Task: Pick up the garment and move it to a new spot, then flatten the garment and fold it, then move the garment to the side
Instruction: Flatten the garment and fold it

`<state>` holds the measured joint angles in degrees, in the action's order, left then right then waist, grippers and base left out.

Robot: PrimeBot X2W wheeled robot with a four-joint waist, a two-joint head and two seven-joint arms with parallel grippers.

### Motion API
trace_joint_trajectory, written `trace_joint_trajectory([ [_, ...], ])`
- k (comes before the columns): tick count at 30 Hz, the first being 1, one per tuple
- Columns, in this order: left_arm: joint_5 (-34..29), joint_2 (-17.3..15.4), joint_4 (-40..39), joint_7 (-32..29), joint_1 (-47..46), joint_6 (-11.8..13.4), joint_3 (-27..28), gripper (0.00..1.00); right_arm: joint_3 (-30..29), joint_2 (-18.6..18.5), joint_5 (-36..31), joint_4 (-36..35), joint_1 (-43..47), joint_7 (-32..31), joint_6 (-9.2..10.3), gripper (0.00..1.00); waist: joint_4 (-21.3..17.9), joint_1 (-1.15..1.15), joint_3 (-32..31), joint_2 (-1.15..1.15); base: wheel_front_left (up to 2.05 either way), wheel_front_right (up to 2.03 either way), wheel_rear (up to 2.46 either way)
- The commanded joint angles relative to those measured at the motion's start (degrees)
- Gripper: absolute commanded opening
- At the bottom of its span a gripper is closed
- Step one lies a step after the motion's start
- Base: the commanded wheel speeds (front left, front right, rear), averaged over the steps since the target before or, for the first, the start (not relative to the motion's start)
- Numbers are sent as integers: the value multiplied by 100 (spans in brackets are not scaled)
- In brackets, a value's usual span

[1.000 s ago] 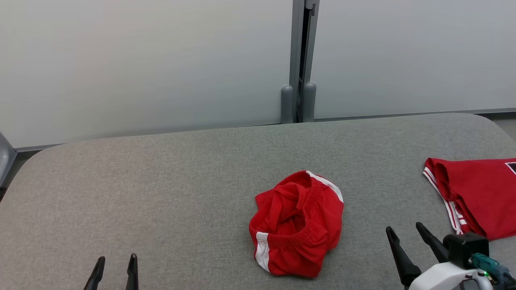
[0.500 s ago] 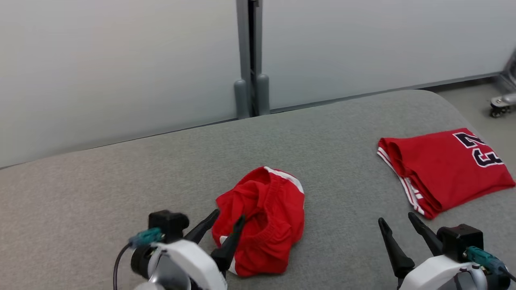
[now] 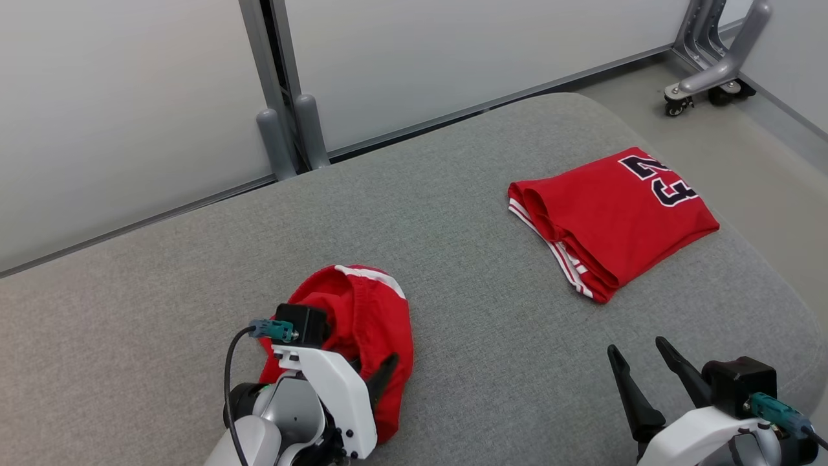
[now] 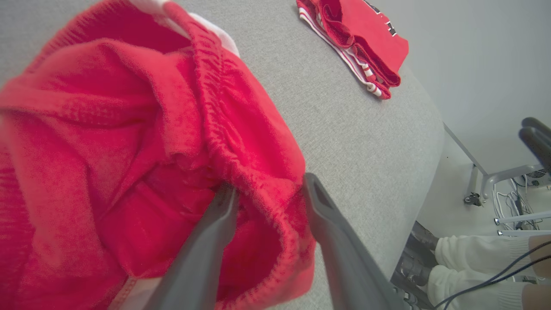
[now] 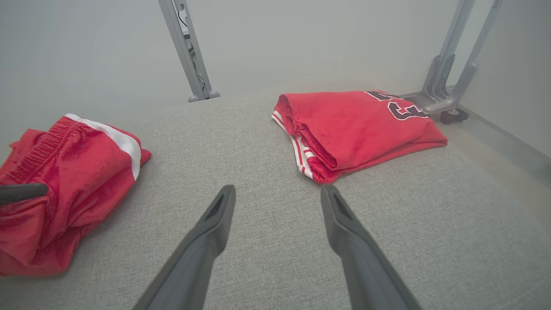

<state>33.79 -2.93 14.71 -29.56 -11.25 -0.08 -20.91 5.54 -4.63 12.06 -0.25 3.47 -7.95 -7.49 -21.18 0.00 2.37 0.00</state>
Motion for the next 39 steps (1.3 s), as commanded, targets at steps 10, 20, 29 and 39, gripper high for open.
trace_joint_trajectory([
  [10, 536, -2, -819, 1381, -910, -544, -426, 0, 50, -41, 0, 74, -123, 52, -1, 100, 172, 0, 2, 0, 0, 0, 0],
  [20, 1203, -100, -1785, 2504, -1594, -172, -1054, 0, 118, -94, 10, 39, -75, -28, -1, 100, 685, 0, -131, 0, 0, 0, 0],
  [29, 1242, -1052, -772, 2209, 494, 553, -1089, 0, 117, -110, 33, -23, -14, -109, -1, 100, 1244, 0, -49, 0, 0, 0, 0],
  [39, 2402, -989, -807, 1251, 1240, 388, -1054, 100, 113, -73, 30, -32, -68, -124, -1, 100, 1505, 0, 21, 0, 0, 0, 0],
])
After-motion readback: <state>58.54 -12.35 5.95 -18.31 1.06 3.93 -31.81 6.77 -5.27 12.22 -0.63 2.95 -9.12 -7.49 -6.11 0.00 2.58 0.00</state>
